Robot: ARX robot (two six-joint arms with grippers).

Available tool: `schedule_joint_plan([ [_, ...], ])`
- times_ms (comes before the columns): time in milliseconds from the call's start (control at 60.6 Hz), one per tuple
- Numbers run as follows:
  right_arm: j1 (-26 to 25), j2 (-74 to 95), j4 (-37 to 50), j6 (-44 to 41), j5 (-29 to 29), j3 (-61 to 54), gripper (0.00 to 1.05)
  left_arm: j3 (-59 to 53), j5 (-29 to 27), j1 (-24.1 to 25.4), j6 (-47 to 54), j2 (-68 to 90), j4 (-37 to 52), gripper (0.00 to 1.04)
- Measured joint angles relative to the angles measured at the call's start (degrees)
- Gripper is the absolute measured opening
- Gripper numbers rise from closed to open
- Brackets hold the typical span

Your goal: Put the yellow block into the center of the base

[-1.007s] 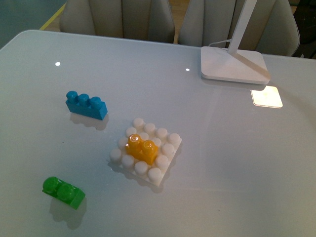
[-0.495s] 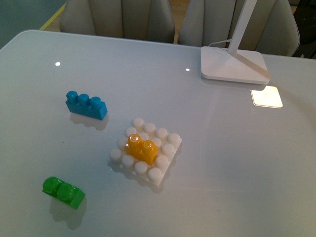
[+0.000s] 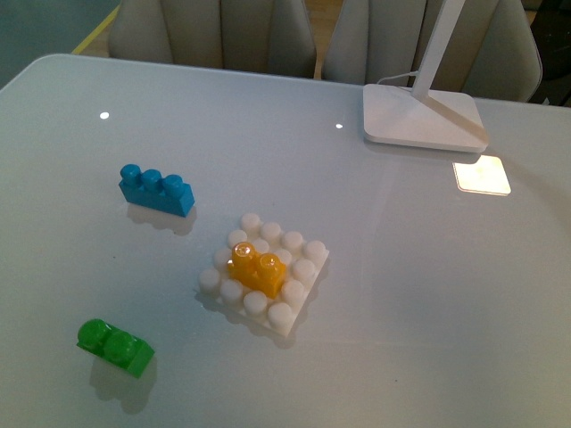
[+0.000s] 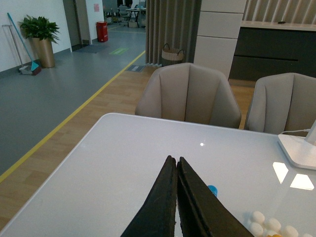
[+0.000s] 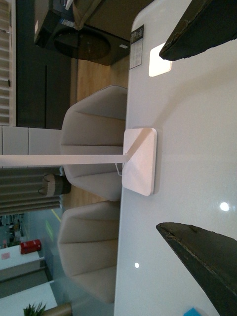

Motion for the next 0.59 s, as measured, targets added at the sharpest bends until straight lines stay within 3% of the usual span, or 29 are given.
schedule_joint_plan([
  [314,0.0,0.0,0.0,0.0,0.0,0.0,0.96,0.0,0.0,0.0,0.0,0.0,0.0,0.04],
  [462,0.0,0.0,0.0,0.0,0.0,0.0,0.96,0.0,0.0,0.0,0.0,0.0,0.0,0.3],
  [594,0.0,0.0,0.0,0.0,0.0,0.0,0.96,0.0,0.0,0.0,0.0,0.0,0.0,0.6],
])
